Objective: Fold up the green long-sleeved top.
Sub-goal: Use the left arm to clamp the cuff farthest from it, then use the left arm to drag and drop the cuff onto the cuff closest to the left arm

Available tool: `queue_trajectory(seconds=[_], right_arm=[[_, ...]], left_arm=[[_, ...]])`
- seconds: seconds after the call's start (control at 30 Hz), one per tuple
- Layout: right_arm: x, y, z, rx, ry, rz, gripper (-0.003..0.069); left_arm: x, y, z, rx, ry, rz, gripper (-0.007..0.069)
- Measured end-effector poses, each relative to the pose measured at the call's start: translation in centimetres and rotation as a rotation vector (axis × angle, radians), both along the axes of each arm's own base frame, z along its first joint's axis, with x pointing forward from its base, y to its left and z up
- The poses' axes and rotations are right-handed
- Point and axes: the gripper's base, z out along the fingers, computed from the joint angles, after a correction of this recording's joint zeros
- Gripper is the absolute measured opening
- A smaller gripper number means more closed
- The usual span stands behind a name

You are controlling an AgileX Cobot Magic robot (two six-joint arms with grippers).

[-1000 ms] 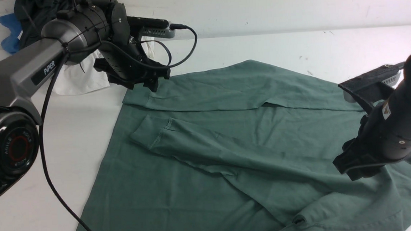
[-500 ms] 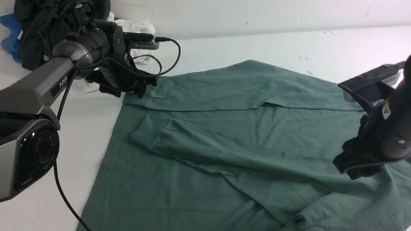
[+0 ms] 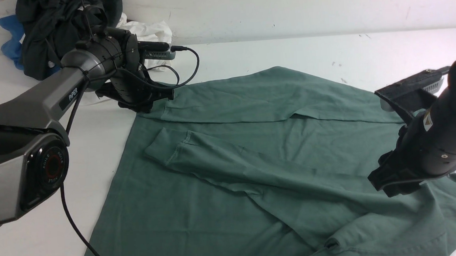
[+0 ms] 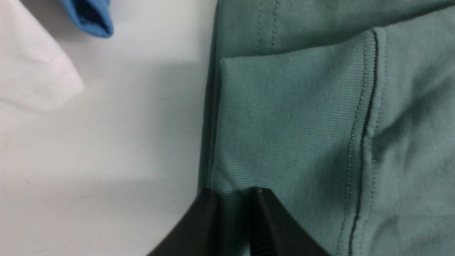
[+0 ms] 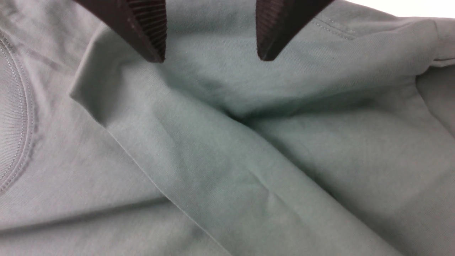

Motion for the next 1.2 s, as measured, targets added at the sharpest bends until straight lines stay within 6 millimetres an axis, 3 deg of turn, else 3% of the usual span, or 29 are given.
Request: queue_trajectory(seconds=[0.1, 0.37, 0.6, 0.63, 0.7, 0.73, 0.97, 1.2], right_arm=[[0.0, 0.0, 0.0, 0.000, 0.000, 0.000, 0.0333], [0.0, 0.0, 0.0, 0.001, -0.003, 0.000, 0.0333], [0.2, -0.3, 0.1, -0.038, -0.022, 0.018, 0.0333], [0.2, -0.3, 0.1, -0.041, -0.023, 0.019, 0.0333], [0.5, -0.6, 0.2, -0.071, -0.052, -0.001, 0.0333], [0.5, -0.7, 0.2, -0.076, -0.057, -0.002, 0.0333], [3.2, -2.9, 3.0, -0.027, -0.228, -0.147, 0.0333], [5.3, -5.3, 5.3, 0.059, -0.294, -0.238, 0.0333]], left_arm=[[-0.1, 0.0, 0.1, 0.008, 0.003, -0.014, 0.0015], [-0.3, 0.0, 2.0, 0.015, -0.020, -0.041, -0.0004], [-2.3, -1.0, 7.1, -0.036, -0.003, -0.133, -0.0004], [-2.3, -1.0, 7.1, -0.038, 0.001, -0.135, -0.0004], [-3.6, -1.8, 9.9, -0.082, -0.003, -0.173, -0.0004], [-3.7, -1.9, 10.1, -0.091, -0.003, -0.179, -0.0004], [-7.7, -2.0, 17.4, -0.134, -0.021, -0.270, -0.0004], [-10.9, -1.2, 21.5, -0.125, -0.083, -0.276, -0.0004]])
